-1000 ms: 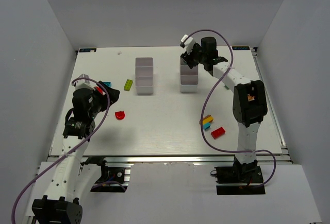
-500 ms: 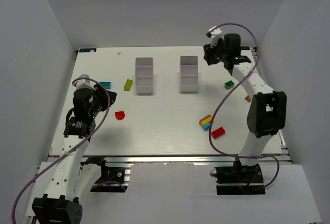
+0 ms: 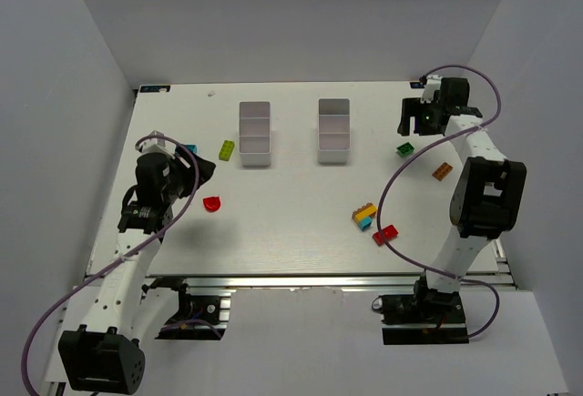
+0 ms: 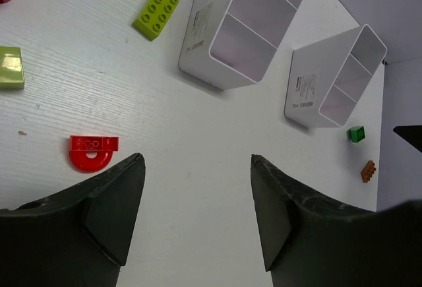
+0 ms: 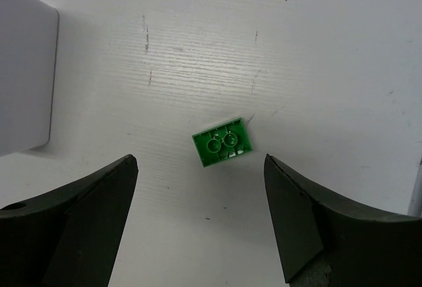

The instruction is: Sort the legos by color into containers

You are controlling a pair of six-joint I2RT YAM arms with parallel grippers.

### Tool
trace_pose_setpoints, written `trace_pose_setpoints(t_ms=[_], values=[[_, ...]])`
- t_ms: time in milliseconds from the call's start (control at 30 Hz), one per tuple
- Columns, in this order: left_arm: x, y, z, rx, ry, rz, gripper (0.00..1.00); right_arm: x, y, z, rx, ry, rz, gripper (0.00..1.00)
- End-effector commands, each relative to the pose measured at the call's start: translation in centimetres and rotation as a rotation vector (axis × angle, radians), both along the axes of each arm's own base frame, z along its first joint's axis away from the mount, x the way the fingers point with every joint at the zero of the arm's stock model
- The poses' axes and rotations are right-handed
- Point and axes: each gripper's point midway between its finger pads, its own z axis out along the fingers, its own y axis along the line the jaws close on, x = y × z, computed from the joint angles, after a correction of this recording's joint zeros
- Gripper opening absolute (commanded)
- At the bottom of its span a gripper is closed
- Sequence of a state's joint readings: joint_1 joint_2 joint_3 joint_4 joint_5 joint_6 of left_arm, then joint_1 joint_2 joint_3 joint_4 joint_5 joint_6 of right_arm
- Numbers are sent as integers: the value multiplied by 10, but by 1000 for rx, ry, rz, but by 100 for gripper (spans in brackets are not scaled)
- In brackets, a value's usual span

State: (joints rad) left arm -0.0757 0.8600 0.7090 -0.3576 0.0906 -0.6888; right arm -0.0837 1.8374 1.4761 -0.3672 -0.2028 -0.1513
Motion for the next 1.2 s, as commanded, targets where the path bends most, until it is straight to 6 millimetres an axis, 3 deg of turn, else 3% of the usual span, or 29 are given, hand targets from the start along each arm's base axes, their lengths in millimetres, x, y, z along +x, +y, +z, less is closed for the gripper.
trace_pose_setpoints(t_ms=[0, 200, 367, 467, 700, 967, 1167], values=[[1, -1, 7, -5, -28, -7, 75, -1, 1, -11, 28, 52, -33, 84], [-4, 1, 5, -4, -21, 3, 76, 5, -10, -31, 73, 120, -208, 84], [-7, 2, 5, -6, -7, 15, 76, -4, -25, -49, 119, 175, -469, 83], [-7, 2, 4, -16, -1, 22, 76, -7, -21, -60, 167, 208, -536, 81], [-6, 2, 0, -28, 14, 29, 76, 4, -2, -76, 167, 233, -562, 79], [-6, 3, -3, -27, 34, 38, 76, 8, -7, -94, 140, 247, -634, 75], [-4, 3, -3, -25, 43, 41, 76, 15, -7, -94, 124, 232, -658, 74]])
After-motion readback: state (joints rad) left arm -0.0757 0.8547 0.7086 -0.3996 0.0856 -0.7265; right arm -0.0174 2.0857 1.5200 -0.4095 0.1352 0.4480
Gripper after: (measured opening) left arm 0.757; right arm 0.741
